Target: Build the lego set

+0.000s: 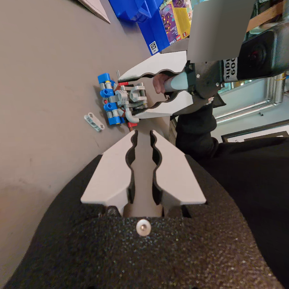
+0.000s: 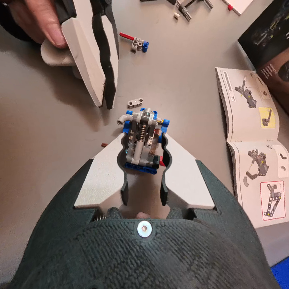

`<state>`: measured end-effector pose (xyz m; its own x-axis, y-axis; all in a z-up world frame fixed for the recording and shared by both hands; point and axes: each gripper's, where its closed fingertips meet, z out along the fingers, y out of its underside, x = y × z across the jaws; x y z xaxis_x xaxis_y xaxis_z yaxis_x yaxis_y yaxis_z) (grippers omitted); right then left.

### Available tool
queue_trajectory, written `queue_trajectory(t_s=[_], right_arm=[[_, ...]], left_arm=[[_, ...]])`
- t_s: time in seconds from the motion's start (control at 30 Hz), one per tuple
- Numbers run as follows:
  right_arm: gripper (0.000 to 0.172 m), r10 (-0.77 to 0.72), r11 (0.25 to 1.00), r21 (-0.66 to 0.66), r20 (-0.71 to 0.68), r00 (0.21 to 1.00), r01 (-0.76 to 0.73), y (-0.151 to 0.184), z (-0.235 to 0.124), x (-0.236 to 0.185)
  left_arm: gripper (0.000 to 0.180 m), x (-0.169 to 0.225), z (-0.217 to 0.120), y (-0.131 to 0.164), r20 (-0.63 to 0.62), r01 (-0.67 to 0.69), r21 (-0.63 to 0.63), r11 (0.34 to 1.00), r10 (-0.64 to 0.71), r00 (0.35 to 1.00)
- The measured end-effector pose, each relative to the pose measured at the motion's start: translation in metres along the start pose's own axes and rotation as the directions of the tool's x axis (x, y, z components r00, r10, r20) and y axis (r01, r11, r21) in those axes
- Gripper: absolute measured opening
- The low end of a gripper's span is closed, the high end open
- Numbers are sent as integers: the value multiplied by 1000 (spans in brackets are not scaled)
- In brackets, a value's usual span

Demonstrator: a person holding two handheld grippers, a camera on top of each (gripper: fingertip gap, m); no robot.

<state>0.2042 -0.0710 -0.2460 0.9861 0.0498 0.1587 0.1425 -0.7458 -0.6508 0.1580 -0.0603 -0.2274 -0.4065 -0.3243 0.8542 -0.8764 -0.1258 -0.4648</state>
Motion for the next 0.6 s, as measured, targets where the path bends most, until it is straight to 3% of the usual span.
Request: queue_trajectory(t_s=[0.23,0.6], right_arm=[[27,17,998,59,-12,1000,-17,-10,4,3],[25,65,994,88,-51,997,-60,-11,3,-5]], left_arm=[[14,-6,5,-6,7,58,-1,998,-58,998],[7,-14,7,-7,50,144,15,989,-145,988]])
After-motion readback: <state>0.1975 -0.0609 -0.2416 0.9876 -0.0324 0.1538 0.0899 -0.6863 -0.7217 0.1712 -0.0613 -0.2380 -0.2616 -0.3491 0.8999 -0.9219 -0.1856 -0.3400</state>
